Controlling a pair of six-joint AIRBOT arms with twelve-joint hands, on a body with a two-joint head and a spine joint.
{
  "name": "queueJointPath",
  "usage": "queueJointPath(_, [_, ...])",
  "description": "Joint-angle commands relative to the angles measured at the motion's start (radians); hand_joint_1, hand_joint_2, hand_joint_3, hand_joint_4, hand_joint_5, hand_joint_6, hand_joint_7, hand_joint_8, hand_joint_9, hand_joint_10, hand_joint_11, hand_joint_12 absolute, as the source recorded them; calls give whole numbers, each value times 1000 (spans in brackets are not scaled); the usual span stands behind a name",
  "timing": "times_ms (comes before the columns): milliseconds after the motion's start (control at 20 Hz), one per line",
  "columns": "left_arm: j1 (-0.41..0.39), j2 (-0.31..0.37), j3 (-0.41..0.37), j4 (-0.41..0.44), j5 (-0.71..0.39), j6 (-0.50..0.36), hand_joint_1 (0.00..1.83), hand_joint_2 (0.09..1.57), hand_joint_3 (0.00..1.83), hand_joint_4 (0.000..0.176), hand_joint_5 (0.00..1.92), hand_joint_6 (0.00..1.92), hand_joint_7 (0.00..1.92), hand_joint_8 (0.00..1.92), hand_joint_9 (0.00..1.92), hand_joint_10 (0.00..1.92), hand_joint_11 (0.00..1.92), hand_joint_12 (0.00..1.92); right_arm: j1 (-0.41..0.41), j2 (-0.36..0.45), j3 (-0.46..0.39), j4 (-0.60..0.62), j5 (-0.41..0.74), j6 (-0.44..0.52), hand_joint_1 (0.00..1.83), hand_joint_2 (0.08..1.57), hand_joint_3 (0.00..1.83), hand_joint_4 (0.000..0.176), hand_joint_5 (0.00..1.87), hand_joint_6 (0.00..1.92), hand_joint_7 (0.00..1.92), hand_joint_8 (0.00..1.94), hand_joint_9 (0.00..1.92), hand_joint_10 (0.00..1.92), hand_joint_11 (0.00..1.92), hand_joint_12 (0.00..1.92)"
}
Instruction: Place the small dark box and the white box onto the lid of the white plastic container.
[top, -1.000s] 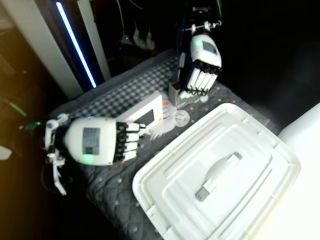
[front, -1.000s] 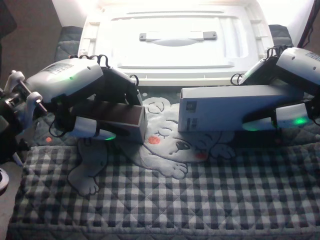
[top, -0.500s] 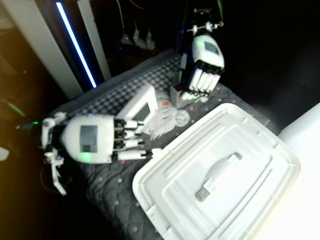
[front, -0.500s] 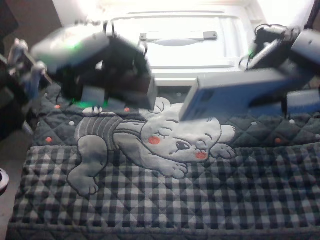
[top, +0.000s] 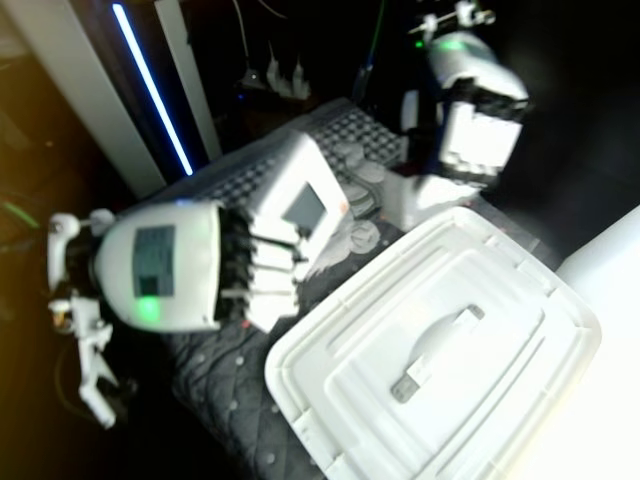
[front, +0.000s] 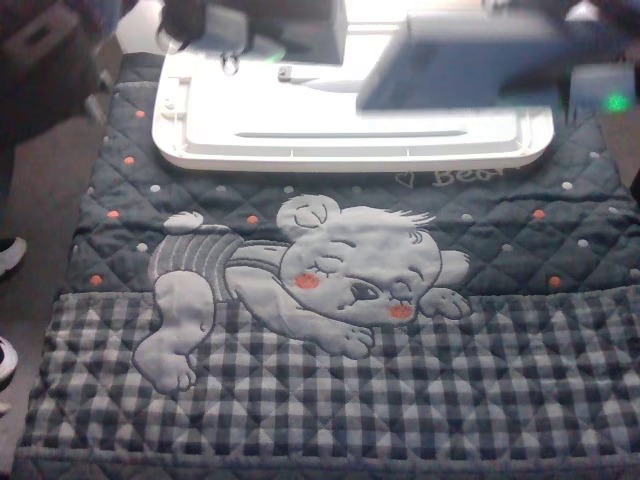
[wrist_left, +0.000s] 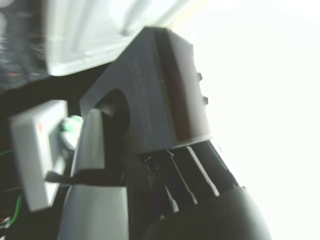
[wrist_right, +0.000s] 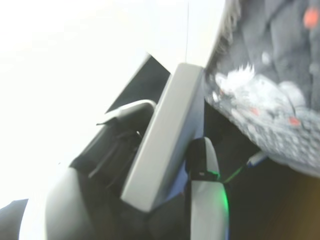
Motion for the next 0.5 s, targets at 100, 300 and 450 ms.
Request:
queueJointPath(100, [-52, -53, 86, -61, -58, 37, 1397, 1042, 0, 0, 955, 828, 1136, 667, 1233, 827, 990, 1077, 49, -29, 67, 41, 1, -18, 1400, 1040, 1, 0, 1190, 245, 1149, 773, 1115, 1090, 940, 1316])
queueJointPath(300, [-138, -166, 223, -34, 94, 43, 1376, 1071, 0, 0, 603, 412, 671, 351, 720, 460, 504, 921, 83, -88, 171, 42, -153, -1, 1277, 1139, 0, 0, 631, 433, 656, 463, 528, 691, 315, 1139])
queueJointPath(450, [-145, -160, 213, -38, 100, 47, 1178, 1005, 0, 168, 35, 4, 18, 2, 11, 4, 3, 38, 83, -98, 177, 41, -154, 18, 1094, 1028, 0, 161, 21, 5, 7, 4, 4, 7, 2, 54])
